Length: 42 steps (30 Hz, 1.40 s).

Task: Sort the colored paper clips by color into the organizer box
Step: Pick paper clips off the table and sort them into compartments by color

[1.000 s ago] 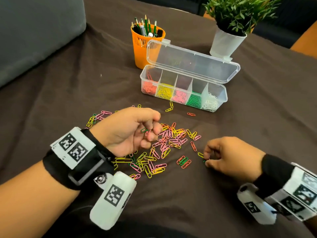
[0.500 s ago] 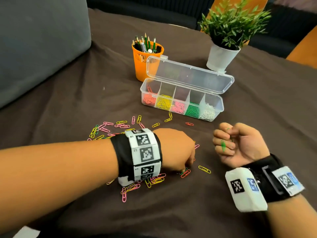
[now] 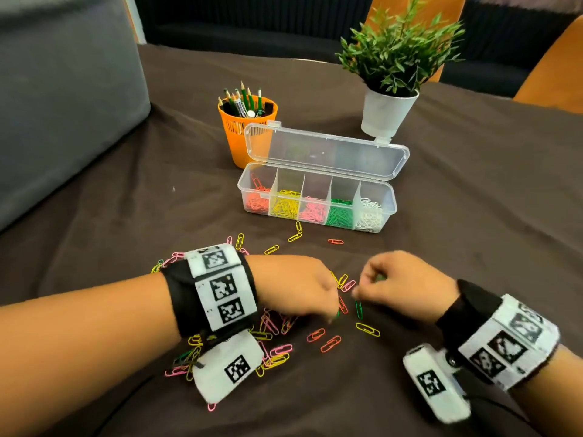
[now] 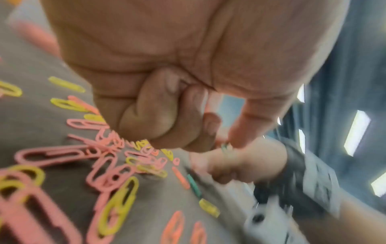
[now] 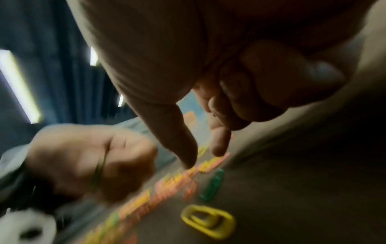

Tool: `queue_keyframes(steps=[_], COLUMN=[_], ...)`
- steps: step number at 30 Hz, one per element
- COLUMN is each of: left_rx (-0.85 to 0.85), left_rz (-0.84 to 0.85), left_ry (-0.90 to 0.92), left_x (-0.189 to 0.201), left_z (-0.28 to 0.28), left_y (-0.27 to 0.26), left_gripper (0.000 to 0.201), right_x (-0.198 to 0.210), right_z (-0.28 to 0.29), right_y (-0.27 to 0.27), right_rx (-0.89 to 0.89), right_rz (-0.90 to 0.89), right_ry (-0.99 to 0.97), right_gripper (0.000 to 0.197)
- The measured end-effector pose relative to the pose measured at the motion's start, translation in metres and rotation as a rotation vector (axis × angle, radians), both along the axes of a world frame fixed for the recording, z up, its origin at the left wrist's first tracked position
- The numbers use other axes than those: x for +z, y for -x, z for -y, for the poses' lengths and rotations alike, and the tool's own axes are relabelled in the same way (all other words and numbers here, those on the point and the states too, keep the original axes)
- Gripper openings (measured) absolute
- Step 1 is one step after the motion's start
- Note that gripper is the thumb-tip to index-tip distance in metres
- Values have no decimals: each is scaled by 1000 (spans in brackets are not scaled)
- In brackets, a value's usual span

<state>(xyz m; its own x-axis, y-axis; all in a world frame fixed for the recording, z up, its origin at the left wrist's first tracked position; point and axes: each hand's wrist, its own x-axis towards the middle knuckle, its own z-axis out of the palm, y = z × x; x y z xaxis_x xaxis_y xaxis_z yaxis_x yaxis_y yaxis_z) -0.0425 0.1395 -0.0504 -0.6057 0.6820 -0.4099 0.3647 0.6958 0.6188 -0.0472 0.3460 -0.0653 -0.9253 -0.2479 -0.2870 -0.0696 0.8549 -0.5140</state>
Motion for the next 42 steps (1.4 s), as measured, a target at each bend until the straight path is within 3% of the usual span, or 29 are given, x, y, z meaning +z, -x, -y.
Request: queue_keyframes(steps=[2, 4, 6, 8, 10, 13, 15, 17, 21, 24, 26, 29, 32, 36, 39, 42], left_rx=[306, 656, 841, 974, 1075, 1101, 1072, 1011, 919, 839, 842, 887, 843, 431, 201, 144], left_rz=[325, 665, 769, 761, 734, 707, 697, 667, 610, 595, 559, 453, 217, -229, -324, -294], left_ry=[-286, -598, -847, -1046, -1184, -1281, -1223, -1121, -1053, -1049, -1045, -954, -728, -193, 140, 285], left_x=[5, 14, 25, 31, 34, 35, 36, 37, 41, 47, 50, 51, 51, 46, 35, 24], left_z=[7, 14, 17, 14, 5, -15, -26, -34, -37, -29, -19, 9, 41, 92, 113, 126], left_y=[13, 29, 47, 69, 88, 108, 116, 118, 114, 109, 107, 97, 73, 19, -24, -59], left_gripper=[17, 7, 5, 9, 13, 20, 27, 38, 63, 58, 60, 48, 36, 15, 19, 25], right_x=[0, 0, 0, 2, 10, 29, 43, 51, 56, 49, 44, 47, 55, 53, 40, 28], right_z=[4, 6, 6, 6, 6, 7, 7, 12, 33, 44, 44, 44, 28, 16, 16, 10], right_y=[0, 1, 6, 11, 21, 42, 61, 80, 109, 126, 133, 127, 107, 55, 21, 21], right_rx=[80, 110, 146, 135, -25, -436, -536, -560, -478, -323, -287, -204, -141, 55, 208, 220], right_rz=[24, 31, 47, 98, 218, 311, 210, 110, -137, -185, -185, -262, -356, -281, -119, -78], right_ry=[-241, -292, -290, -224, 105, 893, 1109, 1134, 848, 603, 507, 391, 301, 287, 174, -39], right_gripper=[31, 26, 19, 17, 19, 18, 18, 16, 13, 17, 10, 16, 15, 18, 14, 11])
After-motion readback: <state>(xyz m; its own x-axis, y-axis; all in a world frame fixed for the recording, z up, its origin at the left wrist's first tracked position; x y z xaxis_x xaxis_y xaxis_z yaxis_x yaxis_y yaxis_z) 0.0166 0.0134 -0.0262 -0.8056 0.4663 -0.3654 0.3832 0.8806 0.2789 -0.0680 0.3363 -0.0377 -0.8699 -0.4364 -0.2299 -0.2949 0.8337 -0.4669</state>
